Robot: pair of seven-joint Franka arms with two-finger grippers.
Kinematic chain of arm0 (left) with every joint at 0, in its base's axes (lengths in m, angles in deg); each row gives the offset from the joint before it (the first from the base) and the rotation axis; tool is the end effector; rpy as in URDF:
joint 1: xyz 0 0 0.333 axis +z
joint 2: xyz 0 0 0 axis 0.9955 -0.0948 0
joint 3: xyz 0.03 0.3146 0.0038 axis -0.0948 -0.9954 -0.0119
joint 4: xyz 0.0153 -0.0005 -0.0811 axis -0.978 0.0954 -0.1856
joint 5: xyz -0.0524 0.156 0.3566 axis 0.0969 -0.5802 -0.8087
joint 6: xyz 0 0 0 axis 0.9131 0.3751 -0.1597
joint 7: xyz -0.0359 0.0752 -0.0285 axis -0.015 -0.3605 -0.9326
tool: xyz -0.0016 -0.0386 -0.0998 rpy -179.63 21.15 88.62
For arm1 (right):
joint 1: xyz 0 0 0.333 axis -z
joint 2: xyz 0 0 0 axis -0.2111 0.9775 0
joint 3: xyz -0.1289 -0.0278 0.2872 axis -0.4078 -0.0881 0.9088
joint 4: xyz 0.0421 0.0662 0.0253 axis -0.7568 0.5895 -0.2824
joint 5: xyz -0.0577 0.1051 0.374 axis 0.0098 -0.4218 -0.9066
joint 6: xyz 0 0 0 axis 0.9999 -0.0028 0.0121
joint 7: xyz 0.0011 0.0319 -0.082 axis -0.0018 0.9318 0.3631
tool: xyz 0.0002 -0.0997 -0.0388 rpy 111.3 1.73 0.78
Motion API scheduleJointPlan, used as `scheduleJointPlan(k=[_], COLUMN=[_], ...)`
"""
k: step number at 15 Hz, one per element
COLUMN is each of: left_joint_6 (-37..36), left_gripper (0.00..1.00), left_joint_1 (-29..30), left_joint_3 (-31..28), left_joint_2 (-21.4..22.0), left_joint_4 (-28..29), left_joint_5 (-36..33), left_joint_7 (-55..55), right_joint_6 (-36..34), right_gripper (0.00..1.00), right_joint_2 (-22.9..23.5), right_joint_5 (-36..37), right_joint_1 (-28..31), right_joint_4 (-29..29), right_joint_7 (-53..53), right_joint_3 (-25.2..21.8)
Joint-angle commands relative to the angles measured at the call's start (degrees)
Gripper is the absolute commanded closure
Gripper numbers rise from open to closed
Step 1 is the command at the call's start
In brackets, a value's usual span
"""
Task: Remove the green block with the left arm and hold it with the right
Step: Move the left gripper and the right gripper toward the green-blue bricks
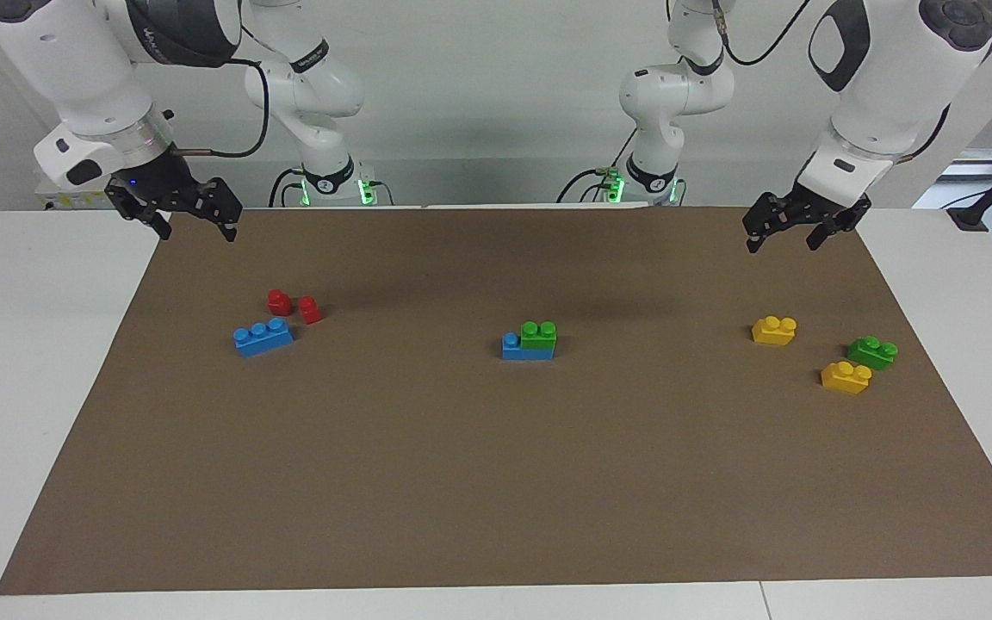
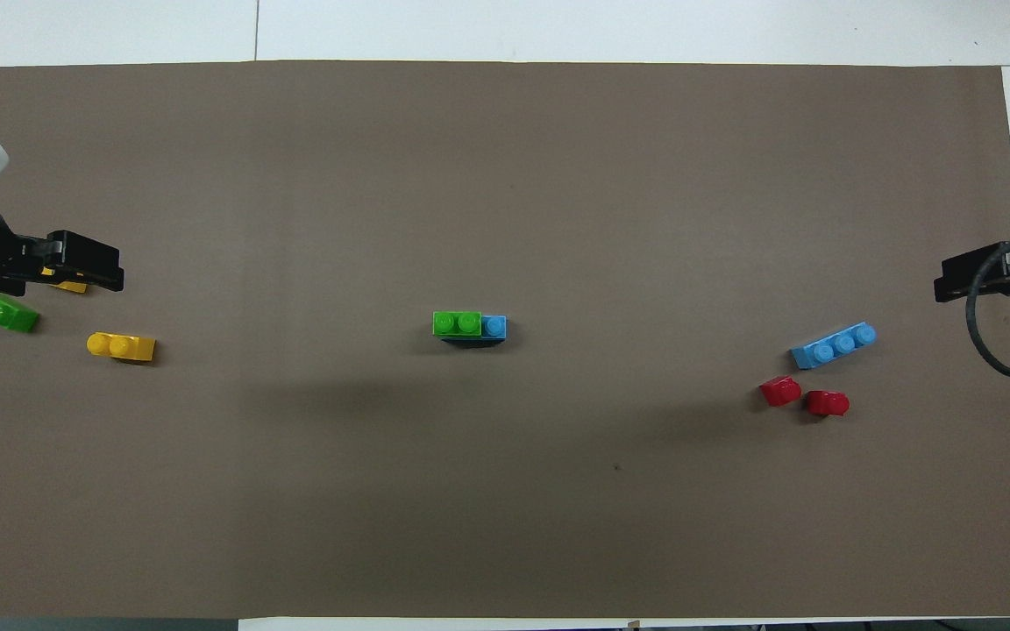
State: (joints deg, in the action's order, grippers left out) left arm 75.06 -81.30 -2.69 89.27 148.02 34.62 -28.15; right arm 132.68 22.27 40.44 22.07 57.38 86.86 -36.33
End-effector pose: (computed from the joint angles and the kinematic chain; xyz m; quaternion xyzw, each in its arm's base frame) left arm 0.5523 -0.0467 0.5981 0.9996 -0.0167 -0.0217 0.0027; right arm 0.5364 -0.0327 0.6035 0.9988 -0.0362 -0.0335 0.0019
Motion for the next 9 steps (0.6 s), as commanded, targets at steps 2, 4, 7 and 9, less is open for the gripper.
scheduleJointPlan(k=[2, 4, 7, 9], left_joint_6=[0.4, 0.4, 0.3, 0.3], left_gripper=[0.00, 0.00, 0.00, 0.00], left_joint_1=[0.7, 0.7, 0.7, 0.6], left_joint_3=[0.3, 0.3, 0.3, 0.4], left_joint_2=[0.4, 0.4, 0.4, 0.4], left_joint_4=[-0.2, -0.2, -0.2, -0.2], left_joint_5=[1.2, 1.2, 1.2, 1.2], left_joint_7=[0.8, 0.8, 0.5, 0.4], right_joint_6=[-0.5, -0.7, -0.1, 1.4], right_gripper=[0.00, 0.00, 0.00, 0.00], right_joint_2=[0.1, -0.3, -0.4, -0.4], right_joint_5=[0.4, 0.5, 0.3, 0.0], right_joint_1=[0.3, -0.1, -0.3, -0.4], right_joint_4=[-0.2, -0.1, 0.2, 0.6], right_joint_7=[0.0, 0.0, 1.9, 1.6], right_joint_3=[0.2, 0.2, 0.3, 0.2])
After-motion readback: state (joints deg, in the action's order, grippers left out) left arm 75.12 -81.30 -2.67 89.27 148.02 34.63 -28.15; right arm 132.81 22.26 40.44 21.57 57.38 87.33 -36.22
